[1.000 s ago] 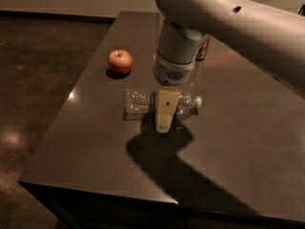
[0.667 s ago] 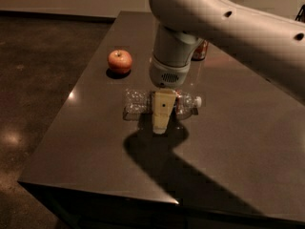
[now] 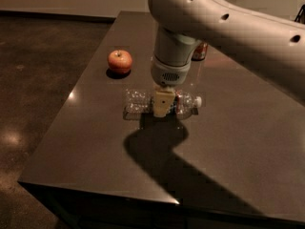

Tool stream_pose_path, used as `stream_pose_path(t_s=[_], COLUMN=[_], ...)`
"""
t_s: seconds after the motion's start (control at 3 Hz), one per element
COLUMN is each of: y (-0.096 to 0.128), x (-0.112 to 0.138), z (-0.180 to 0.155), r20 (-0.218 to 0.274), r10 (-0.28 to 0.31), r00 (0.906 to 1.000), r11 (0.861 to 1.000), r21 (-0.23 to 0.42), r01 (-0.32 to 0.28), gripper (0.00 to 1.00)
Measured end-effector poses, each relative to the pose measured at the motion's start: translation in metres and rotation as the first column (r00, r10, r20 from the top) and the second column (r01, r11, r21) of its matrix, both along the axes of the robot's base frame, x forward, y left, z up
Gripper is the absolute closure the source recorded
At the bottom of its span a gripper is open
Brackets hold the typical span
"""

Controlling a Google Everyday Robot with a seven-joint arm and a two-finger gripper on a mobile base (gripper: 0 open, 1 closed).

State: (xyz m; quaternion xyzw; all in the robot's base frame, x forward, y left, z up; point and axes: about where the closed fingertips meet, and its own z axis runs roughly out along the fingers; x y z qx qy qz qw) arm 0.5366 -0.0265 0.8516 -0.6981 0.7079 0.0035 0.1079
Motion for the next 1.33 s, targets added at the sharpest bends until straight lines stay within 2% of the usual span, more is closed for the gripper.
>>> stream_pose_path(t_s=[0.33,0.67,1.0,1.33], y=[-0.013,-0.021,-0.029,-0.039], x=[0.013,0.022,0.027,0.031], z=[0.004,0.022,0.050,0.076], r20=[0.035,0.080,0.185,0.308], r10=[0.037,0.130,0.290,0.422], r00=[0.9987,0.9883,0.9388,0.8528], r11=[0.998,0.989,0.953,0.904], r21=[-0.047,-0.077,-0.144,-0.218], r01=[-0.036,-0.124,-0.266,-0.368], gripper=[0.65,0.87,1.00,1.00])
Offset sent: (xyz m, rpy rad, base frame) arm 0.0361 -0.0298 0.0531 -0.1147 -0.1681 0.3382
